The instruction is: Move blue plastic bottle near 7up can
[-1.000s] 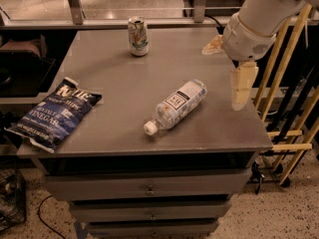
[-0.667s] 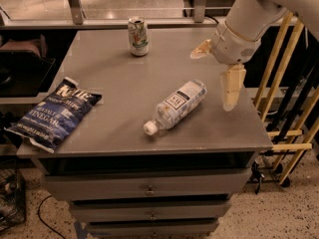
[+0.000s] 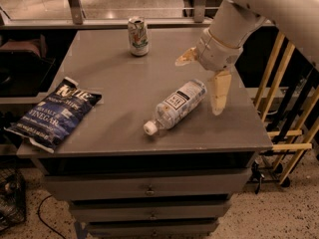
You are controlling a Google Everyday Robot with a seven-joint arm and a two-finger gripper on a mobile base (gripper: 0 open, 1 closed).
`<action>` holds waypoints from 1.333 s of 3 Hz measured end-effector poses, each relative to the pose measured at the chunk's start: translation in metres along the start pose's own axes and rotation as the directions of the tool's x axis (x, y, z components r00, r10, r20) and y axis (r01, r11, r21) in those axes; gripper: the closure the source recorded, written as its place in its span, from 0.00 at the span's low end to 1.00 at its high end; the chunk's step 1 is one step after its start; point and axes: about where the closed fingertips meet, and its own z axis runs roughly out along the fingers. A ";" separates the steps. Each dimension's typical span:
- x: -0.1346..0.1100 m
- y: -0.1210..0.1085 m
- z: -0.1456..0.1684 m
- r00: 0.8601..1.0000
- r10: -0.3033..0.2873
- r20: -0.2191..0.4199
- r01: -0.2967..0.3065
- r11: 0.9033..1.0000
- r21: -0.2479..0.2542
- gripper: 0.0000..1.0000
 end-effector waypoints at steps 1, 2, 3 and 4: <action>-0.005 0.000 0.011 1.000 -0.028 0.003 0.028 0.999 -0.021 0.00; -0.007 0.000 0.026 0.999 -0.039 0.002 0.040 0.998 -0.055 0.02; -0.005 0.000 0.034 0.999 -0.035 0.002 0.035 0.997 -0.072 0.25; -0.001 -0.005 0.035 1.000 -0.024 -0.007 0.024 0.997 -0.070 0.47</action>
Offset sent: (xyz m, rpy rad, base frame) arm -0.0057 0.0152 -0.0293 -0.0497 0.0567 0.0699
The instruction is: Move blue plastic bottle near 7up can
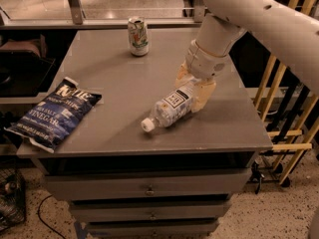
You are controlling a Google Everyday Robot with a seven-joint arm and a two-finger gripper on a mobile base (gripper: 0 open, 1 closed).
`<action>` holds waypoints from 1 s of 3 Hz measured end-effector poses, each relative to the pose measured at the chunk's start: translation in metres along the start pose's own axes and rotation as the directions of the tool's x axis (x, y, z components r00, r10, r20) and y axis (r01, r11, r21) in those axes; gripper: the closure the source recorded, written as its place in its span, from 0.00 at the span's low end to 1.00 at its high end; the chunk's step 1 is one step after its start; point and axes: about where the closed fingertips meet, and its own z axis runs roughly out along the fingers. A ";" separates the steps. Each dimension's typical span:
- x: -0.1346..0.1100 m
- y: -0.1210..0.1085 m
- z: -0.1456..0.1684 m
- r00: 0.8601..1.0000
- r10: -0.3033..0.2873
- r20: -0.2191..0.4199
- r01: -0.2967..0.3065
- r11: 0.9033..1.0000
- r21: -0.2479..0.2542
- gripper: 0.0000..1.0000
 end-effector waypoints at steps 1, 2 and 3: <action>0.008 -0.006 -0.006 1.000 0.018 -0.019 -0.018 1.000 0.015 0.71; 0.017 -0.013 -0.023 0.996 0.071 -0.049 -0.069 0.997 0.045 0.95; 0.023 -0.017 -0.048 0.986 0.161 -0.036 -0.157 0.983 0.093 1.00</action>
Offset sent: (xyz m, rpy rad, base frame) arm 0.0279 -0.0276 0.0415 -0.0401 -0.0619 -0.1580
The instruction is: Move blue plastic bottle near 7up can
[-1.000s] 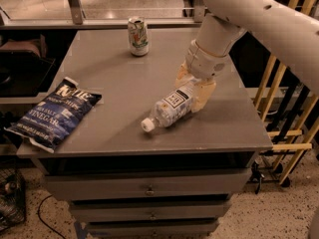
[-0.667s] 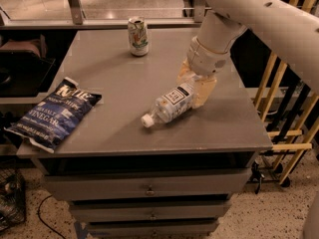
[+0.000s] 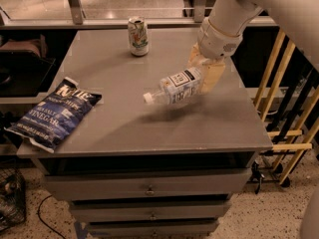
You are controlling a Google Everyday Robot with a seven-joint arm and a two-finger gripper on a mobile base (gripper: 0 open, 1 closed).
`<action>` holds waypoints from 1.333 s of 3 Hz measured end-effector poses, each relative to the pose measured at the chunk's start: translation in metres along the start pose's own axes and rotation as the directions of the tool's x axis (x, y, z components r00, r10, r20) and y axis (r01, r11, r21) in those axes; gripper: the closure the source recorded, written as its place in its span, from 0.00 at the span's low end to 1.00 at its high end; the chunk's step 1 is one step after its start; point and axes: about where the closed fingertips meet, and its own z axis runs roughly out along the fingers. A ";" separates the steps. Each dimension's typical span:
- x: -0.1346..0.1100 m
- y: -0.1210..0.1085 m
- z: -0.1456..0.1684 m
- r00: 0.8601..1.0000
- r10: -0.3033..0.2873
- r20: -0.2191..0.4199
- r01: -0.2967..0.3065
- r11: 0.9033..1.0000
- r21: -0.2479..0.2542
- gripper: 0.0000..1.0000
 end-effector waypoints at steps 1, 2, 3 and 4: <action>0.000 0.000 0.000 1.000 0.000 0.000 0.000 1.000 0.000 1.00; -0.007 -0.021 -0.002 0.999 -0.050 0.020 0.049 0.998 0.028 1.00; -0.020 -0.066 -0.002 0.988 -0.143 0.050 0.139 0.987 0.074 1.00; -0.022 -0.111 0.010 0.985 -0.166 0.055 0.159 0.980 0.117 1.00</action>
Offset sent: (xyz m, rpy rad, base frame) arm 0.0566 0.0417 0.0330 0.0791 -0.1069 0.1704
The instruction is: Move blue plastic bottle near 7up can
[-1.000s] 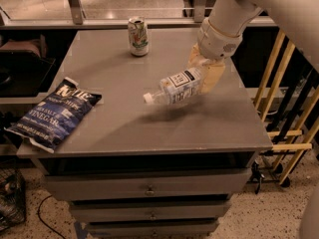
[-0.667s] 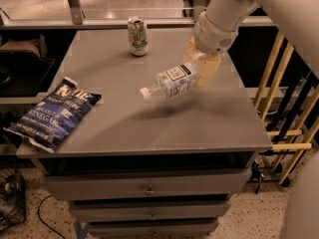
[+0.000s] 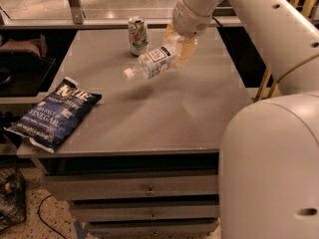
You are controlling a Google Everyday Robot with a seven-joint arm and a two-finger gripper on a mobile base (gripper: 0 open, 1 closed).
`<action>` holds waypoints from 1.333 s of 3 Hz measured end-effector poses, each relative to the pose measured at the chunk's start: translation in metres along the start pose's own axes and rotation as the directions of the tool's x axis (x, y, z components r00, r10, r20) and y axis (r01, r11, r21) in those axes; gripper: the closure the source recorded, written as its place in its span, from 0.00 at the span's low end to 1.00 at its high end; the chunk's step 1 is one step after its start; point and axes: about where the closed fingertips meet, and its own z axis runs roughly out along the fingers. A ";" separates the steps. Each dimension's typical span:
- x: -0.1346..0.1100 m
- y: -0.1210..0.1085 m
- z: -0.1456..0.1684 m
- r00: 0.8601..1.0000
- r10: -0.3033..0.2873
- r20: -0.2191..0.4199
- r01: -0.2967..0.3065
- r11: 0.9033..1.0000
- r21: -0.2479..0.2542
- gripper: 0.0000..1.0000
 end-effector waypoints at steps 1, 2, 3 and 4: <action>0.019 -0.031 0.021 0.999 0.044 -0.009 -0.044 0.998 0.053 1.00; 0.043 -0.059 0.046 0.993 0.117 -0.008 -0.115 0.987 0.113 1.00; 0.055 -0.070 0.056 0.987 0.159 0.010 -0.159 0.977 0.143 1.00; 0.061 -0.081 0.062 0.982 0.186 0.031 -0.189 0.967 0.172 1.00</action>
Offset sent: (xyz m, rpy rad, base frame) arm 0.1201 0.0030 -0.0323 0.0827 -0.0760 -0.1952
